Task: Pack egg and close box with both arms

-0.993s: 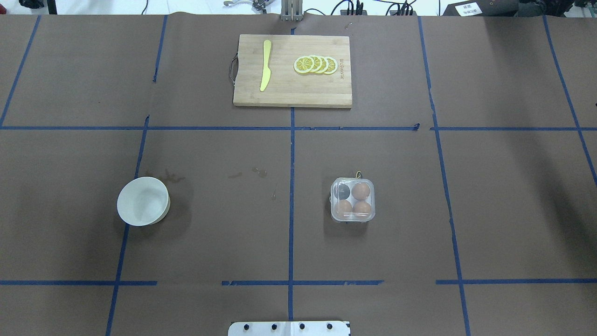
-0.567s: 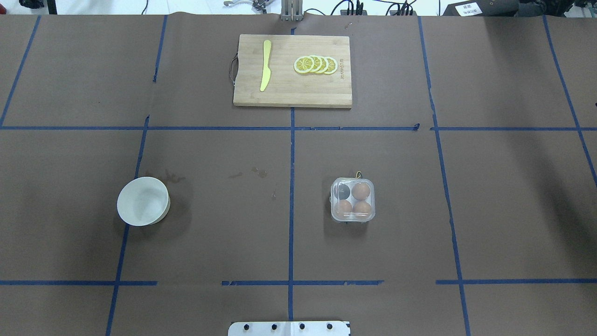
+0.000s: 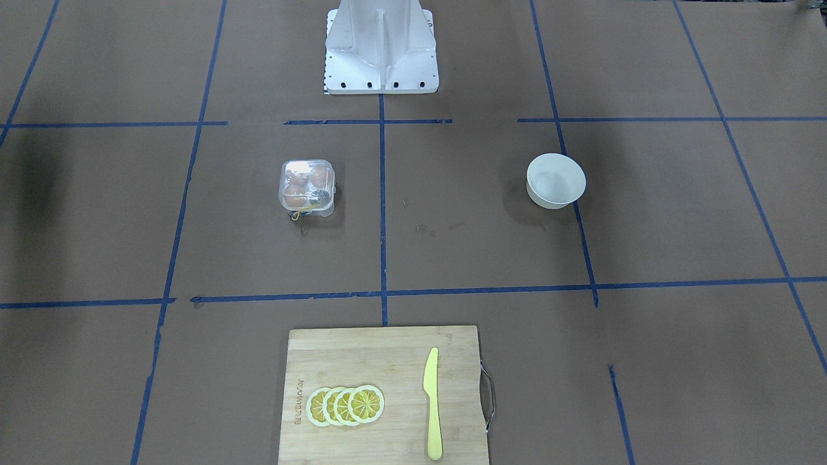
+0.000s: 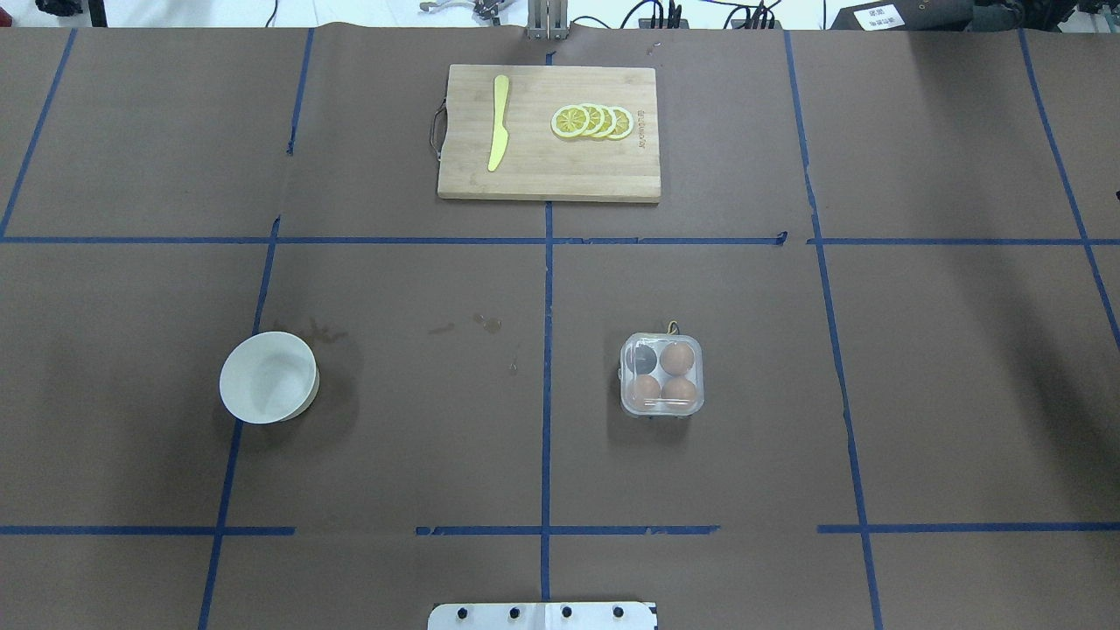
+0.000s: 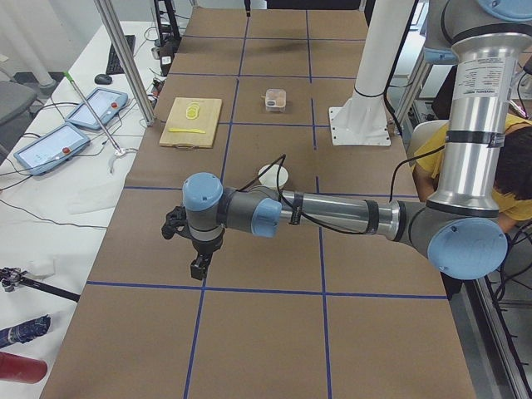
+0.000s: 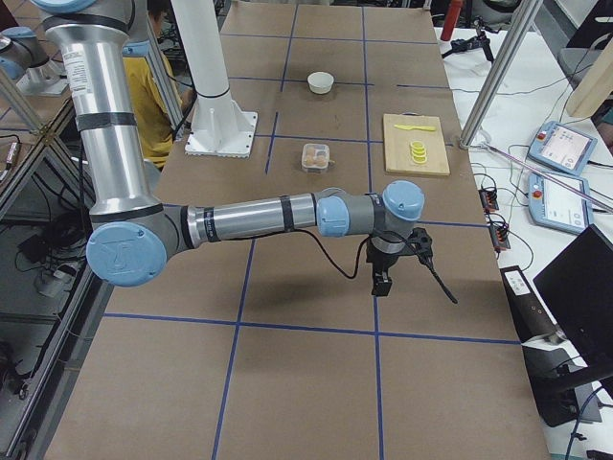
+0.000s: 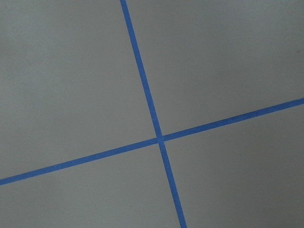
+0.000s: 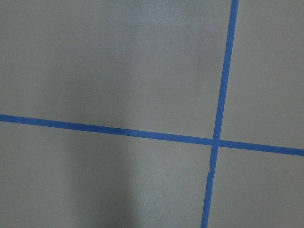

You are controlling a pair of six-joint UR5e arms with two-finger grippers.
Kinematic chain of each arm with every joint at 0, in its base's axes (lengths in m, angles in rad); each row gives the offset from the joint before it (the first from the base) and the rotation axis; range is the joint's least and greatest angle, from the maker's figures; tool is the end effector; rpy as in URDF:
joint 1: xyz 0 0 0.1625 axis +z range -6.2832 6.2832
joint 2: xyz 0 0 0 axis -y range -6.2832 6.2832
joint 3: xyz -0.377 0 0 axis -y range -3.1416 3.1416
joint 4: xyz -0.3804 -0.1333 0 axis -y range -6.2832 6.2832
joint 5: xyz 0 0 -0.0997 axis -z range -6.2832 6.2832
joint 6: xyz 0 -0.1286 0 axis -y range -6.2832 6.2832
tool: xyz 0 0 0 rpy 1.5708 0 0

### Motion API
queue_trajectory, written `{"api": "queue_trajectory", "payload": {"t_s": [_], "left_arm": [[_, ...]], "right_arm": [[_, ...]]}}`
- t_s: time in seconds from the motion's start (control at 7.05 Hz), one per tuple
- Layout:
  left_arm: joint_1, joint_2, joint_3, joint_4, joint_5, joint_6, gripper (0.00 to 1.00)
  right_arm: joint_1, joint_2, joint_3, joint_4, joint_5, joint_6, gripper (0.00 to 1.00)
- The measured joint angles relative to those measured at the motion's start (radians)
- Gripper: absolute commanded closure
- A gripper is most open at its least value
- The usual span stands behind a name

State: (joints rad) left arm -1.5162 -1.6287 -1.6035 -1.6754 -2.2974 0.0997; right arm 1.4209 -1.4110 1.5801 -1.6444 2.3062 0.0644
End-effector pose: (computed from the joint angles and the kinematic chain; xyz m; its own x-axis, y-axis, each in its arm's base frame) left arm -0.0196 -0.5189 0.5794 0.7303 0.2661 -0.6292 -0.1268 0.9578 0.2579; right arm -0.0346 -0.5442 0.5561 0.7318 -0.1103 0.6726 0.1018 0.9934 0.0522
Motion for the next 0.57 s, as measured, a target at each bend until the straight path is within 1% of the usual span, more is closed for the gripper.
{"api": "queue_trajectory", "payload": {"t_s": [0.57], "left_arm": [[0.004, 0.010, 0.007, 0.007, 0.001, 0.000, 0.00]], "right_arm": [[-0.012, -0.004, 0.010, 0.001, -0.002, 0.027, 0.00]]}}
